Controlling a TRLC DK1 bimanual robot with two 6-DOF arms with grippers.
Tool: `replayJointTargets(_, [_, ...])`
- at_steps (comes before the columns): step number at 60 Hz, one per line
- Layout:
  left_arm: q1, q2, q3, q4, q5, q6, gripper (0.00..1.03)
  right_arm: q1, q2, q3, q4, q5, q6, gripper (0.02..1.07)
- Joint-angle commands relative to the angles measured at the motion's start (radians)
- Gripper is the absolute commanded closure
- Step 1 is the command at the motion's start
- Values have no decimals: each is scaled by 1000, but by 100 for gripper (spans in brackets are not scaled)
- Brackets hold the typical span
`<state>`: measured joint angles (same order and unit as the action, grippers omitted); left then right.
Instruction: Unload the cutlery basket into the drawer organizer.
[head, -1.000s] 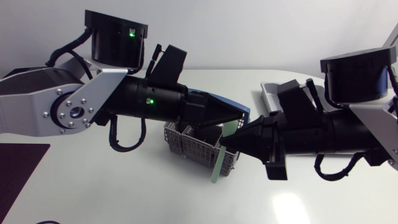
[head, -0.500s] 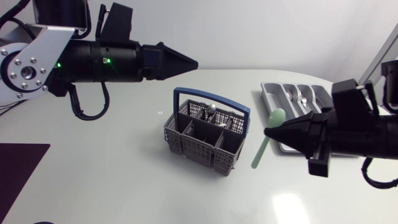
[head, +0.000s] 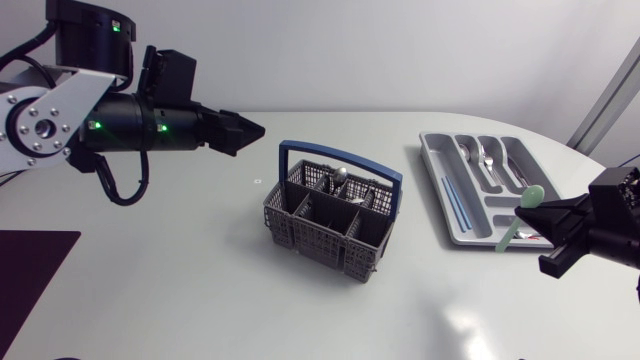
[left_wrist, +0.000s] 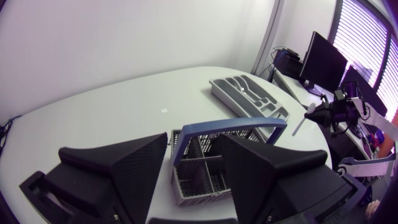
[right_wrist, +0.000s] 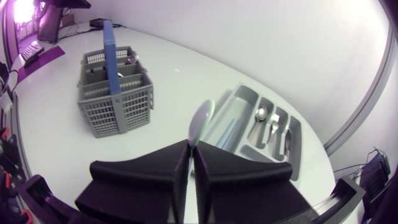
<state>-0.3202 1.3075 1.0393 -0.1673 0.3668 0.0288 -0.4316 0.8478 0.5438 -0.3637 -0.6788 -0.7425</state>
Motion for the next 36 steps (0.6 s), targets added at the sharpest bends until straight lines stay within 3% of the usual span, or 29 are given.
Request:
replayJointTargets(1, [12,-19,-42,-3,-12,39,44,-64,60,-15,66,2,-69,98])
replayJointTargets(17, [40,-19,-99,22,-32,57,44,-177,332,54,301,82,-189,100])
replayJointTargets(36, [32,-14,-108,31,-86,59,44,-182,596,77,660,226,-291,100])
